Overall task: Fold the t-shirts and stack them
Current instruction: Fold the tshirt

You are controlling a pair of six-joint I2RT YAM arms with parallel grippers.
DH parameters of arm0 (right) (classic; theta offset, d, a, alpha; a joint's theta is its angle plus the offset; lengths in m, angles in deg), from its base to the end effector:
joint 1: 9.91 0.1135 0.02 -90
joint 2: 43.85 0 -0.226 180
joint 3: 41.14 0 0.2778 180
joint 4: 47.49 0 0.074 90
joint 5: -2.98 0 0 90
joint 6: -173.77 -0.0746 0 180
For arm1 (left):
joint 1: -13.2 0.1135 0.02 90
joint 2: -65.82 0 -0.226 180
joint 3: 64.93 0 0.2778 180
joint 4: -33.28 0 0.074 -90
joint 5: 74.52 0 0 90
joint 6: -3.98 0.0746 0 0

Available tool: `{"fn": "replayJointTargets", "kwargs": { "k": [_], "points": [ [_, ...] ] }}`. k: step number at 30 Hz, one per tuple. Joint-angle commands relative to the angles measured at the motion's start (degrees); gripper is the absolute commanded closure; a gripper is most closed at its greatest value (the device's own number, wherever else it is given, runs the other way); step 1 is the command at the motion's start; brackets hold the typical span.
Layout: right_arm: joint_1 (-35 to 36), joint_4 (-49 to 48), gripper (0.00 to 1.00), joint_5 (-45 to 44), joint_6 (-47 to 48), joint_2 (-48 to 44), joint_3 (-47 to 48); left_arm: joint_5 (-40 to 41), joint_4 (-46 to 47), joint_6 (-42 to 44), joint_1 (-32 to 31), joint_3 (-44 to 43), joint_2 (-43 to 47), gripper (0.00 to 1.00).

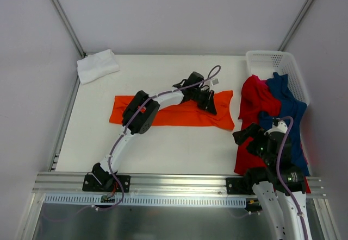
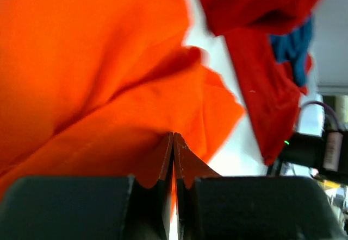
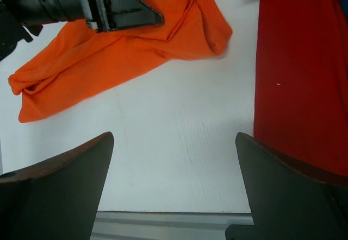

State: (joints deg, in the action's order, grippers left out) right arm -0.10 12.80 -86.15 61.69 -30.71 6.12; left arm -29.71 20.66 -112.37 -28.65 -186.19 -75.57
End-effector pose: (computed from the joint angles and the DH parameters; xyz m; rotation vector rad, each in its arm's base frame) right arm 0.1607 0.0289 0.2552 0.2091 2.0362 0.3652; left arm 0.3847 -0.4156 0.0904 0.8255 2.2023 -1.4922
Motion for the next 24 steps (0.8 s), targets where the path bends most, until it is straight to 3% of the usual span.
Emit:
{"fn": "replayJointTargets", "kwargs": {
  "k": [1, 8, 15, 24],
  "points": [
    [0.5, 0.9, 0.01, 0.3, -1.5, -0.7, 0.1, 7.9, -4.8, 2.8, -2.0, -0.1, -0.8, 1.00],
    [0.4, 3.6, 0.01, 0.7, -1.9, -2.8, 3.7, 29.8, -17.8, 5.3, -3.2, -7.6, -2.0, 1.00],
    [0.4, 6.9, 0.01, 0.0, -1.2, -3.0, 9.3, 43.2, -28.0, 10.3, -2.9, -18.5, -4.1, 1.00],
    [0.4, 7.1, 0.01, -0.4, -0.2, -2.2, 9.8, 47.6, -34.3, 11.8, 5.8, -27.5, -4.3, 1.00]
  ]
}}
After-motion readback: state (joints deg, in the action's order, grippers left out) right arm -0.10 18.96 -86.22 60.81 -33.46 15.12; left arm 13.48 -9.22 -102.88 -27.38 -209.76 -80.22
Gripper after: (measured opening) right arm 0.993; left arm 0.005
